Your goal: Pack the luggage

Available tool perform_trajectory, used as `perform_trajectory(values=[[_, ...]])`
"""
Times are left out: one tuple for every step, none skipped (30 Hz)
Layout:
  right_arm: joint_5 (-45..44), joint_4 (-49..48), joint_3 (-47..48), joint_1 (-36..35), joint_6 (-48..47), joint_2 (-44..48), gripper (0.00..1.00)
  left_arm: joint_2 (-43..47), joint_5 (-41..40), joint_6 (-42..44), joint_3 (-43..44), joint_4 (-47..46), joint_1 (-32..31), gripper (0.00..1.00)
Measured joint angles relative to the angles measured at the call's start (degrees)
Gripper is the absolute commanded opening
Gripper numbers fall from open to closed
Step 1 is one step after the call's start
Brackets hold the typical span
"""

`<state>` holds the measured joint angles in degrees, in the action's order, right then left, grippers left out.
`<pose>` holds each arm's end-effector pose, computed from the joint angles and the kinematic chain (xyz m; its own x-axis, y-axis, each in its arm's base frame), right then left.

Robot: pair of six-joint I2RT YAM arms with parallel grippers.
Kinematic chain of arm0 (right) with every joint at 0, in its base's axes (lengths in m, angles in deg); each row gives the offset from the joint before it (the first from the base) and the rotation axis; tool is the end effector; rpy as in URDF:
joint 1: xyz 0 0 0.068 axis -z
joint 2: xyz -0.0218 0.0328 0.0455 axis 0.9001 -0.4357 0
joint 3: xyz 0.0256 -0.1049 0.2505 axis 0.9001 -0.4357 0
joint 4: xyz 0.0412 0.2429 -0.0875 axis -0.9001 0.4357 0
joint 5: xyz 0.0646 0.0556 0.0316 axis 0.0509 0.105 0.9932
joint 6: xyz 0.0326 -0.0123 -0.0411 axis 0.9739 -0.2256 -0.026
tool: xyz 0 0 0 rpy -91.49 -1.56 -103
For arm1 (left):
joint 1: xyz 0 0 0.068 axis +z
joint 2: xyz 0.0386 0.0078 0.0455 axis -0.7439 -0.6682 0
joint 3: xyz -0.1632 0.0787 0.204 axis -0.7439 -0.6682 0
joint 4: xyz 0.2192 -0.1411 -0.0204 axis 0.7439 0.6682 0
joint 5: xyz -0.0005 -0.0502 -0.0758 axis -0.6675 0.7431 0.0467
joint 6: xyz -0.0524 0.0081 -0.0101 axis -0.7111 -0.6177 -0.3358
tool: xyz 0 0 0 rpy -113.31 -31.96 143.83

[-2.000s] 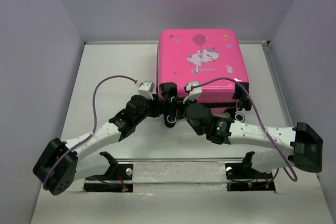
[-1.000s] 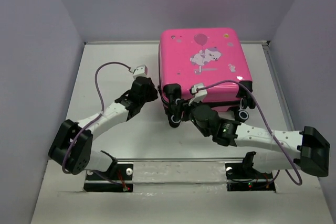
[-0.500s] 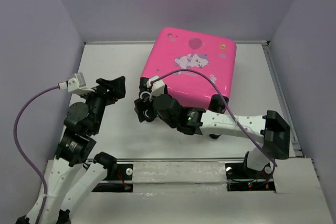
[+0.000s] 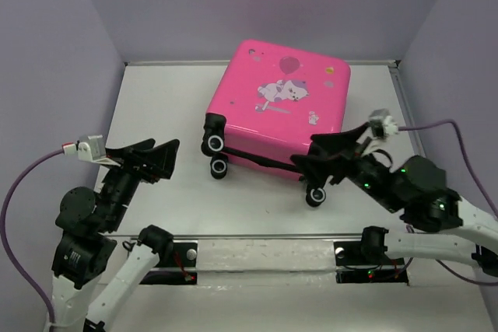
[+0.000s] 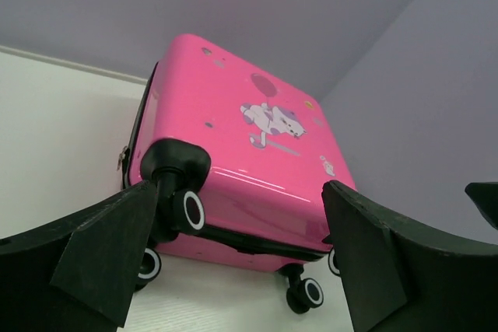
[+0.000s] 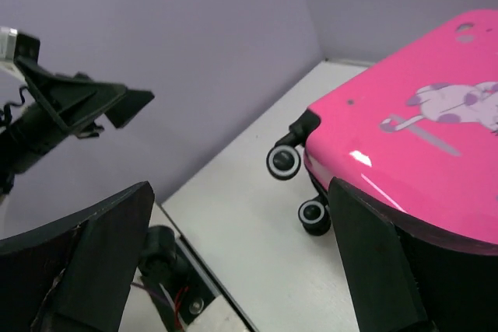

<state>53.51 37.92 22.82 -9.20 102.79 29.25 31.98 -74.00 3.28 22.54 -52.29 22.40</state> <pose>0.0552 0.1349 0.4381 -0.1978 0.3145 -0.9284 -0.7391 0.5743 0.3520 0.0358 -0.0147 0.4174 0.0169 -0.5292 -0.8484 0.4361 0.7674 -0.4700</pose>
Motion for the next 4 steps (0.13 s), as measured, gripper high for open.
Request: perform_trajectory(values=[[-1.11,-0.13,-1.40,0.00,0.04,3.80,1.00,0.22,0.20,0.11,0.55,0.02,0.00,0.99],[-2.10,-0.20,-2.60,0.00,0.17,7.32,1.00,0.57,0.33,0.17,0.87,-0.04,0.00,0.99],[-3.52,-0.42,-4.04,0.17,0.44,10.08,1.00,1.03,0.42,0.20,0.92,-0.20,0.00,0.99],[-4.48,-0.52,-5.40,0.24,0.70,11.89,1.00,1.57,0.46,0.20,0.87,-0.13,0.00,0.99]])
